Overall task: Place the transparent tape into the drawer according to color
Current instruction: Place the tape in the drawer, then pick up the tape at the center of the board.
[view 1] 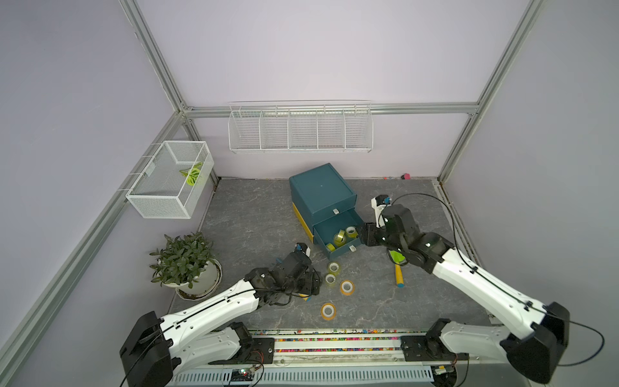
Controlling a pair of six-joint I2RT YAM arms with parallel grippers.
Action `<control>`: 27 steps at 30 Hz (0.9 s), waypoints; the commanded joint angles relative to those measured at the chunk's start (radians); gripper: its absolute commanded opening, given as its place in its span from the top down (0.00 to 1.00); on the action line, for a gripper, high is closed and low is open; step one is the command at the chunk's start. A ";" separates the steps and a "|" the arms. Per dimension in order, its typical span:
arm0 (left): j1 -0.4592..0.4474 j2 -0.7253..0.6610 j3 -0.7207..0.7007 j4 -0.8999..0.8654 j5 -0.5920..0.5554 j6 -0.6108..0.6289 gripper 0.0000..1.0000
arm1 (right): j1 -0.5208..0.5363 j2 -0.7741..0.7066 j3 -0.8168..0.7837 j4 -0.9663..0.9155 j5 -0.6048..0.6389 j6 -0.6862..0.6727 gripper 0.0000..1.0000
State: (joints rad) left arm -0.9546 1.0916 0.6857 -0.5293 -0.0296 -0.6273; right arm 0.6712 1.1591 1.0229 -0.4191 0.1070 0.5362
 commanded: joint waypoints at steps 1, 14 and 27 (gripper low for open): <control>-0.040 0.045 0.046 0.020 -0.025 0.031 0.14 | 0.015 -0.081 -0.112 0.043 -0.044 0.048 0.40; -0.124 0.357 0.140 0.118 -0.073 0.149 0.26 | 0.022 -0.260 -0.243 -0.028 -0.015 0.072 0.40; -0.124 0.529 0.216 0.108 -0.135 0.153 0.36 | 0.022 -0.311 -0.251 -0.047 0.008 0.059 0.41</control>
State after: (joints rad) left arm -1.0801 1.6028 0.8669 -0.4206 -0.1234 -0.4759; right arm 0.6868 0.8688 0.7864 -0.4507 0.0971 0.6014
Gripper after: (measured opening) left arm 0.647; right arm 0.596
